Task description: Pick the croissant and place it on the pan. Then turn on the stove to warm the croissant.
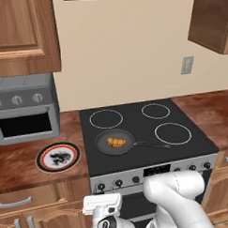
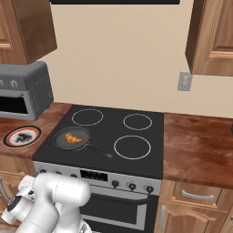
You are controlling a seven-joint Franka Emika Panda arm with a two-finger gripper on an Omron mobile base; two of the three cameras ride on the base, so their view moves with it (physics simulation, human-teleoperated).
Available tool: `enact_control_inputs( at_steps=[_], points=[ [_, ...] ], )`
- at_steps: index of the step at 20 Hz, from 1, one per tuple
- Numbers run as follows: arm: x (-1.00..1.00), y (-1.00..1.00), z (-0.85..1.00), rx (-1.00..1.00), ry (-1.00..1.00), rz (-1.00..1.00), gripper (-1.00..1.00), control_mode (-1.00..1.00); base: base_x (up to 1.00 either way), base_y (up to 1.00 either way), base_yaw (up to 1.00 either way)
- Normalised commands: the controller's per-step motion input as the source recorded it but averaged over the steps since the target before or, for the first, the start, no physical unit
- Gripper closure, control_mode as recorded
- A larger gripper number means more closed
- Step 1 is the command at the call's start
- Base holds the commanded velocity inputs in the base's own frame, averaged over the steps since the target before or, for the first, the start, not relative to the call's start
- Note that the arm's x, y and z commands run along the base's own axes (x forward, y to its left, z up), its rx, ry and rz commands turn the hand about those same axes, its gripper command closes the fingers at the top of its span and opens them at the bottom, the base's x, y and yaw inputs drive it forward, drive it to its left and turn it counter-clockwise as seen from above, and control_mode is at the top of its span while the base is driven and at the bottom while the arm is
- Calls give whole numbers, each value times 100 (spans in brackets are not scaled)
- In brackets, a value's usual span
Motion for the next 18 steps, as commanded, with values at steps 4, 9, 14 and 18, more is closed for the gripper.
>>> enact_control_inputs(
  at_steps=[4,9,14,18],
  points=[
    [2,-3,0,0,4,7,-100,-100,0,0,0],
    [25,0,0,0,13,10,-100,-100,0,0,0],
    [20,-2,0,0,8,8,100,-100,0,0,0],
    [18,0,0,0,4,6,100,-100,0,0,0]
  ],
)
